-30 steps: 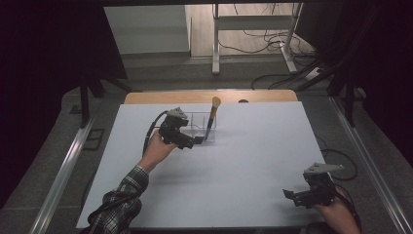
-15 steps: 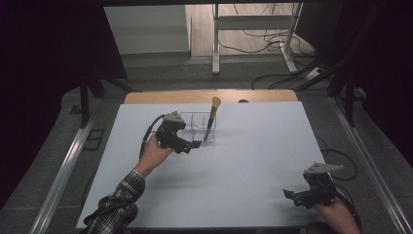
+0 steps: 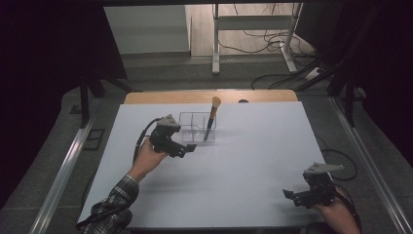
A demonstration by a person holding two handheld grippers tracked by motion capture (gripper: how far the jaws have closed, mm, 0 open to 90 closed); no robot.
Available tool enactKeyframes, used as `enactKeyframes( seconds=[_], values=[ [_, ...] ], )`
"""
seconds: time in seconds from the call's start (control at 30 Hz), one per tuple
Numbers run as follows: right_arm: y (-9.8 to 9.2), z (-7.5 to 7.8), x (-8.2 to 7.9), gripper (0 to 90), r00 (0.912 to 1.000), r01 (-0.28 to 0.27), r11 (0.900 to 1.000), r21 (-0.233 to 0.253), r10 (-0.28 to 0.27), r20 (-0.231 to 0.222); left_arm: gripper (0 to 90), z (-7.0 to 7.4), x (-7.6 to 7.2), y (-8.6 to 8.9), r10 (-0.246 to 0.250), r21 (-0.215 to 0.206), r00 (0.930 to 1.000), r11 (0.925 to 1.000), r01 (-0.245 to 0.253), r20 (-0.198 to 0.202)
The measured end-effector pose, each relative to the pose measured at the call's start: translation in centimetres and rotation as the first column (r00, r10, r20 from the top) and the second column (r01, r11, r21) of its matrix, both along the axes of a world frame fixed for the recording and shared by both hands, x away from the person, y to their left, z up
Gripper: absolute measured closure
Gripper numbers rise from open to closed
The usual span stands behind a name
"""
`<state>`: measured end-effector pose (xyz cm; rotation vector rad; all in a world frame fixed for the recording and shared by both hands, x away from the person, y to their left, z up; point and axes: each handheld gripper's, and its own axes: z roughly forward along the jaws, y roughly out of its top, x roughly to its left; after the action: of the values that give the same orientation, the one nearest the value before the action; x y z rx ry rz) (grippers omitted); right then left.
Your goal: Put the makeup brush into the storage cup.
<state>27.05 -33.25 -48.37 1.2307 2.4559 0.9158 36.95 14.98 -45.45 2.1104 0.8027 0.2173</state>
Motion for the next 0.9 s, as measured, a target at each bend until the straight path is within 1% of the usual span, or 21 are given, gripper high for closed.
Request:
enactKeyframes(
  seconds=[0.17,0.37,0.57,0.73,0.9],
  values=[
    [0.0,0.0,0.0,0.0,1.0000,0.001,1.000,0.000,-0.001,-0.003,0.0,0.0,-0.7,0.5,0.008,-0.001,1.0000,1.0000,-0.008,0.002],
    [0.0,0.1,0.0,0.0,1.0000,0.005,1.000,0.005,-0.005,-0.002,0.0,-0.1,-1.4,0.9,0.029,-0.015,0.9996,0.9995,-0.029,0.002],
    [0.0,0.1,0.0,0.0,1.0000,0.005,1.000,0.010,-0.005,0.001,0.0,-0.4,-2.0,0.9,0.025,0.005,0.9997,0.9997,-0.025,0.007],
    [0.0,0.1,0.0,0.0,1.0000,0.005,1.000,0.009,-0.005,0.002,0.0,-0.5,-2.5,0.9,0.021,0.018,0.9996,0.9996,-0.022,0.020],
    [0.0,0.1,0.0,0.0,1.0000,0.004,1.000,0.008,-0.004,0.002,0.0,-0.6,-2.9,1.0,0.009,0.014,0.9998,0.9999,-0.009,0.020]
  ],
)
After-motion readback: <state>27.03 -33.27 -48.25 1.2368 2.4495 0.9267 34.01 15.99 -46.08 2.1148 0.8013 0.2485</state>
